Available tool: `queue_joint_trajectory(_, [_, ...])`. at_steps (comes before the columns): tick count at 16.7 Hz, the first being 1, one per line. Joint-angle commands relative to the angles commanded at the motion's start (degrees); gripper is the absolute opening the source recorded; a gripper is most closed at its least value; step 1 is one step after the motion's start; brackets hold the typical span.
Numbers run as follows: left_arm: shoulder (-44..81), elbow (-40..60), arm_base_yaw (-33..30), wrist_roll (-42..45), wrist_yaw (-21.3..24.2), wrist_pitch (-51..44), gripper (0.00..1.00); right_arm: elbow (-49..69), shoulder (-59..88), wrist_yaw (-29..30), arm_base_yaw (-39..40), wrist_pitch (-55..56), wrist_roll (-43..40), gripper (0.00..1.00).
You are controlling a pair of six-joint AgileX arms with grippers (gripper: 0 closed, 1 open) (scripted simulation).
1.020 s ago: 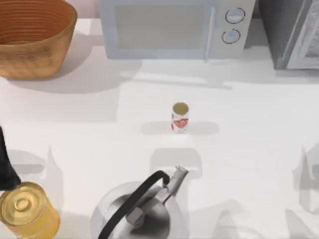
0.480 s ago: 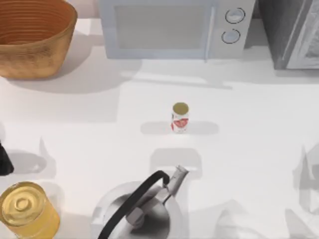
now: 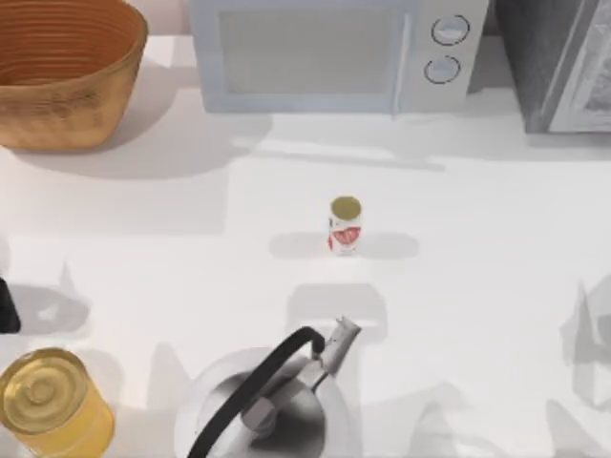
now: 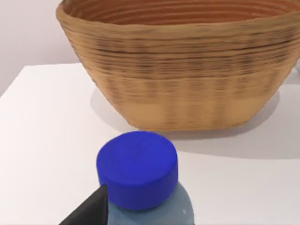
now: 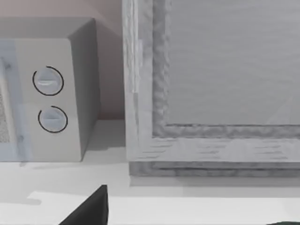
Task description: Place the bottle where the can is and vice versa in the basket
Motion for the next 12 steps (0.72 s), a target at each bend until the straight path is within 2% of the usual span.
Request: queue_joint_trajectory(12, [39.1,-0.4,11.7,3.5,13.0,29.8,1.00,0.0,0.0,0.0,0.0,0.0,0.0,1.00])
